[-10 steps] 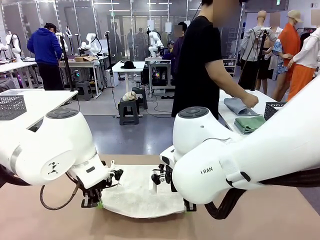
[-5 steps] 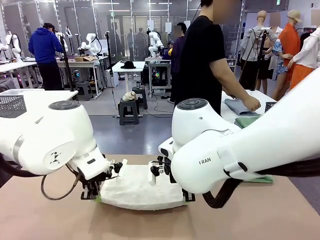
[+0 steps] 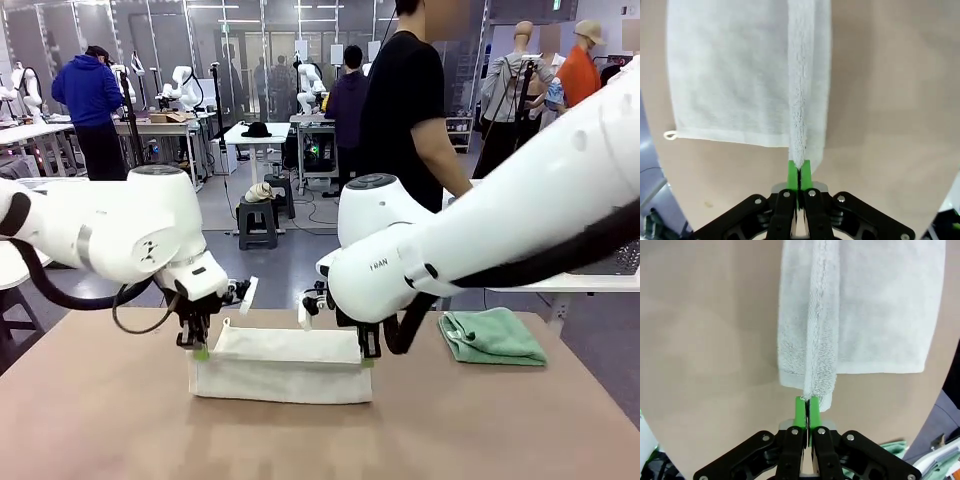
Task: Fold the towels and place them in the basket.
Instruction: When a person lays out a Towel with hook on the table, fold it in half twice.
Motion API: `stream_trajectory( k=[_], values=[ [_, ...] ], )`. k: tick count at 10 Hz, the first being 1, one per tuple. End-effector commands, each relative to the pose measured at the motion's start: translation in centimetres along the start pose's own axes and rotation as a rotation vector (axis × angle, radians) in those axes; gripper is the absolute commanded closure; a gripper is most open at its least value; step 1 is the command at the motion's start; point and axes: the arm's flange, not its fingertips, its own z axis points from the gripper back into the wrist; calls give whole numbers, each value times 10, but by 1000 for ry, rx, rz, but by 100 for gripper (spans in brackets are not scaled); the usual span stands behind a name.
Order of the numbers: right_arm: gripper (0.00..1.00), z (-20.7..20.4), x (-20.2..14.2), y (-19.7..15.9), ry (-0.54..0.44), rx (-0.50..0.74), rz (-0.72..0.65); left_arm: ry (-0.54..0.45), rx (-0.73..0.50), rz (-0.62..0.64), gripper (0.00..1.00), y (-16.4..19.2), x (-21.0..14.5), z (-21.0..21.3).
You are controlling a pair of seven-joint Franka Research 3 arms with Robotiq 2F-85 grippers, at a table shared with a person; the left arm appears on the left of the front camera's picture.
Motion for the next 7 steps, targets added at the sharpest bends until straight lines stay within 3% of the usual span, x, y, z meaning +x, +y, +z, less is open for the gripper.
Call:
stream_trajectory(
  k=[1, 7],
  values=[
    [97, -5, 6, -41, 31, 22, 7, 23, -37, -3, 98, 46, 2, -2],
    [97, -17, -2, -105, 57, -1, -53, 21, -89, -40, 98, 137, 7, -29]
  ],
)
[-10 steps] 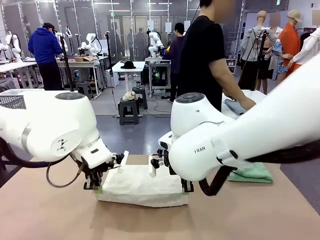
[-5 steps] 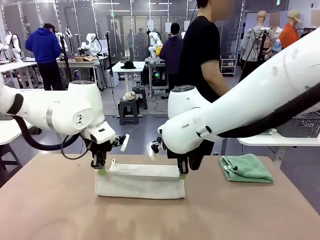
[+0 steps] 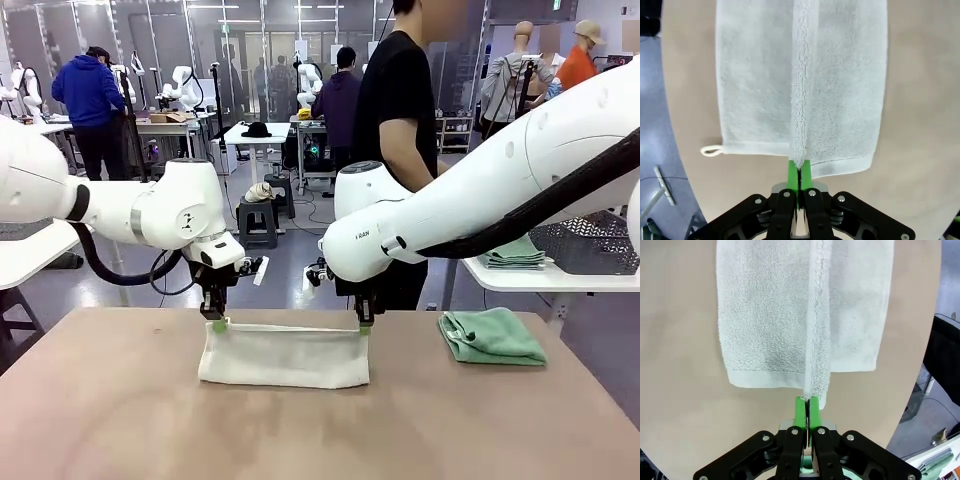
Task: Fold the towels and place them in the basket.
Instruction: When a person lays out a Towel with hook on the table, fold it in half twice.
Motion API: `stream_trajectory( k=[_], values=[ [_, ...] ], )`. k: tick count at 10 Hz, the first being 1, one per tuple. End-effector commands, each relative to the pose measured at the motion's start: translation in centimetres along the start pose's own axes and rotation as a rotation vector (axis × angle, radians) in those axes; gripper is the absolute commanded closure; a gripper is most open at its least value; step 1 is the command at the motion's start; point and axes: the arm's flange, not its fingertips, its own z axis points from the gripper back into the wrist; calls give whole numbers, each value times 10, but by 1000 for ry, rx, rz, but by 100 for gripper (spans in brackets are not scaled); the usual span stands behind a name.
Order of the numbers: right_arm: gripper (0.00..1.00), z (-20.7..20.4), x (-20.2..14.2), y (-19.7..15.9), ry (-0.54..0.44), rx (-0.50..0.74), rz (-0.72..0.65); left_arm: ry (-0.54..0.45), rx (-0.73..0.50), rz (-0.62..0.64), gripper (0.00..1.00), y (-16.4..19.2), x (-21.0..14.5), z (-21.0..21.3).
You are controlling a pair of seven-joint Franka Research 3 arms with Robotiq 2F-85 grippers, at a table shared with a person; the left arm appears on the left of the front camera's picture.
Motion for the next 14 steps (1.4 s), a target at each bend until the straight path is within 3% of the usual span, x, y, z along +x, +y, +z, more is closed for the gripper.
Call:
stream_trajectory(
  k=[1, 5, 6, 7, 8, 9, 10, 11, 14],
  values=[
    [97, -1, -1, -9, 27, -10, -23, 30, -27, -35, 98, 28, 5, 0],
    [97, -8, -11, -18, 40, -29, -48, 25, -32, -34, 98, 47, 4, -11],
    [90, -9, -13, -19, 40, -33, -53, 22, -25, -36, 81, 47, 5, -12],
    [77, -9, -14, -20, 39, -45, -50, 19, -9, -42, 78, 47, 5, -11],
    [70, -8, -15, -18, 35, -53, -50, 25, 14, -50, 61, 43, 5, -9],
    [57, -7, -16, -17, 15, -52, -42, 30, 28, -54, 59, 39, 4, -7],
    [64, -4, -18, -15, 13, -64, -34, 31, 47, -50, 42, 34, 3, -3],
    [37, 5, -18, -13, 1, -85, -24, 35, 76, -49, 40, 27, 2, 5],
    [37, 63, -9, 23, -30, -74, -67, 17, 89, -26, 40, -25, 18, 56]
  ],
)
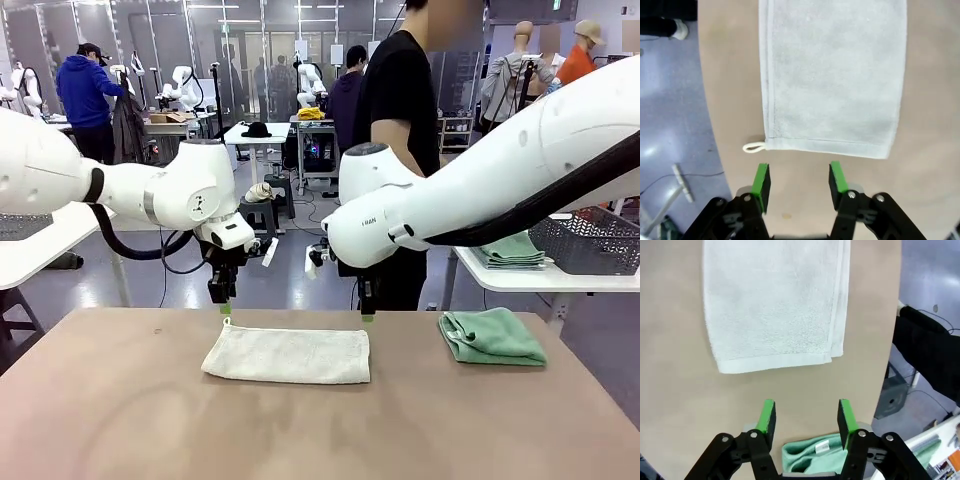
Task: Fold the towels and place them in the basket.
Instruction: When a person lays out a Towel with hook on the table, fold it in half twice.
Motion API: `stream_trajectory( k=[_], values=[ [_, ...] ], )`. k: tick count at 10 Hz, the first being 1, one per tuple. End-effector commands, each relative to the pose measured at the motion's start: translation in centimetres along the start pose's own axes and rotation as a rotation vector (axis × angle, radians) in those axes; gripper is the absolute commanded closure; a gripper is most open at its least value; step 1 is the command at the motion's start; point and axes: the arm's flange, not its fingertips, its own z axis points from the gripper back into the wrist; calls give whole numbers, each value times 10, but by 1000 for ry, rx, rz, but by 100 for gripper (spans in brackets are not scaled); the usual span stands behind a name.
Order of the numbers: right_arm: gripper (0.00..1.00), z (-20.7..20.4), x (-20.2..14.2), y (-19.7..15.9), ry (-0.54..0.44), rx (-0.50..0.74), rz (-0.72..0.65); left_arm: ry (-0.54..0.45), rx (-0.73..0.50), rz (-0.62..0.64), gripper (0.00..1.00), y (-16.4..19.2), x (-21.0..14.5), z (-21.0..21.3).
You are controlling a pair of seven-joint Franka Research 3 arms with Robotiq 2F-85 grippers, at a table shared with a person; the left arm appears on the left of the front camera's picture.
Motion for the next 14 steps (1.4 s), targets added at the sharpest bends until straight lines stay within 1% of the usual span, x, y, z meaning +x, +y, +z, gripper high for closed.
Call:
stream_trajectory(
  k=[1, 2, 3, 4, 6, 7, 8, 9, 11, 12, 13, 14],
  values=[
    [37, 47, -4, 42, -17, 56, -98, -33, -29, 15, 40, -62, 6, 41],
    [37, 70, -5, 54, -14, 71, -156, -64, -23, 5, 40, -82, 6, 65],
    [37, 91, -8, 66, 2, 74, -201, -65, 6, 4, 40, -100, 3, 87],
    [37, 111, -14, 78, -5, 90, -245, -83, 29, 9, 40, -117, -6, 106],
    [37, 143, -31, 100, -4, 83, -359, -120, 66, 43, 40, -145, -31, 135],
    [37, 157, -37, 109, -34, 68, -453, -167, 64, 51, 40, -155, -46, 145],
    [37, 163, -38, 115, -71, 66, -596, -234, 47, 59, 40, -162, -62, 154],
    [37, 161, -37, 118, -68, 52, -718, -311, 14, 53, 40, -165, -79, 158],
    [37, 165, -50, 126, -21, 123, -856, -473, -31, 23, 40, -160, -122, 152],
    [37, 167, -56, 131, -42, 129, -865, -593, -59, 17, 40, -157, -145, 144],
    [37, 167, -62, 136, -69, 143, -838, -698, -80, 3, 40, -155, -167, 136],
    [37, 166, -51, 121, -18, 111, -828, -788, -89, -5, 40, -156, -190, 127]
  ],
)
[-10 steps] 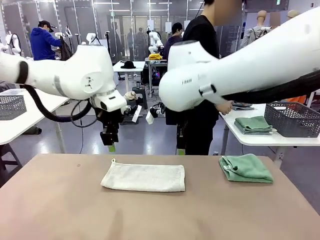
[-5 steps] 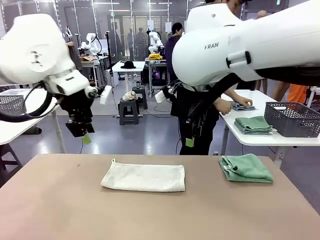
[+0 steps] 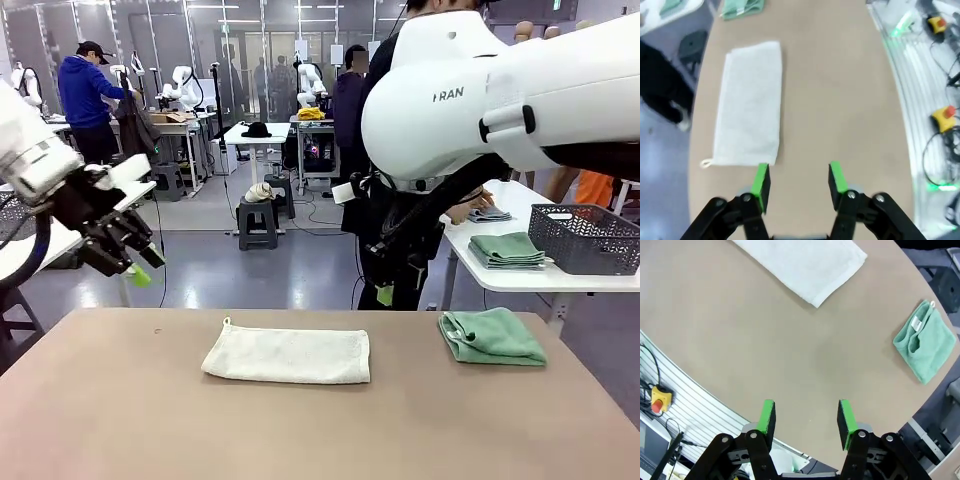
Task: Fold the towels and place them in the basket.
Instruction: When a person lays out a Towel with hook on the table, fold it in half twice.
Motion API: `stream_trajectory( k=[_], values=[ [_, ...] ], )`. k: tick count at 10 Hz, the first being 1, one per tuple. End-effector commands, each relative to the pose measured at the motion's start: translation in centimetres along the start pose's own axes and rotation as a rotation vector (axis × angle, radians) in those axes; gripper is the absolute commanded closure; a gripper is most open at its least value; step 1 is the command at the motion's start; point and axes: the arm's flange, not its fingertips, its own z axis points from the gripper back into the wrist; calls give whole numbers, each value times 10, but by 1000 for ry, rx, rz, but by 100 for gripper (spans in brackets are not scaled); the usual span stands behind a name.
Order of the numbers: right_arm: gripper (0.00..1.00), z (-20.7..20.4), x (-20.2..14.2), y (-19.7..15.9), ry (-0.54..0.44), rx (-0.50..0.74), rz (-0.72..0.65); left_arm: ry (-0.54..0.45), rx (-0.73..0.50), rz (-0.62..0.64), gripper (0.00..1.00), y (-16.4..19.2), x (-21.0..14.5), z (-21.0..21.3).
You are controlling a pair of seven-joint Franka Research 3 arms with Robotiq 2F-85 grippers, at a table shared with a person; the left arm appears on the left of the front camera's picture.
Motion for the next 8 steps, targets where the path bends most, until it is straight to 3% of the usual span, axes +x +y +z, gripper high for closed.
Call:
stream_trajectory(
  k=[1, 4, 5, 6, 7, 8],
  values=[
    [37, -1, 7, 0, 3, -14, 16, -154, -52, -7, 40, 2, -38, 10],
    [37, -1, 2, 0, 3, -4, 6, -266, 50, 18, 40, -4, -73, 14],
    [37, -3, 4, 5, -17, -46, -129, -289, 80, 22, 28, -8, -78, 16],
    [19, -3, 5, 5, -75, -27, -248, -307, 96, 23, 20, -9, -82, 17],
    [17, -3, 5, 0, -117, -29, -394, -322, 101, 39, 20, -9, -86, 18],
    [0, -5, 4, -5, -170, 12, -494, -315, 100, 57, 1, -7, -89, 15]
  ],
)
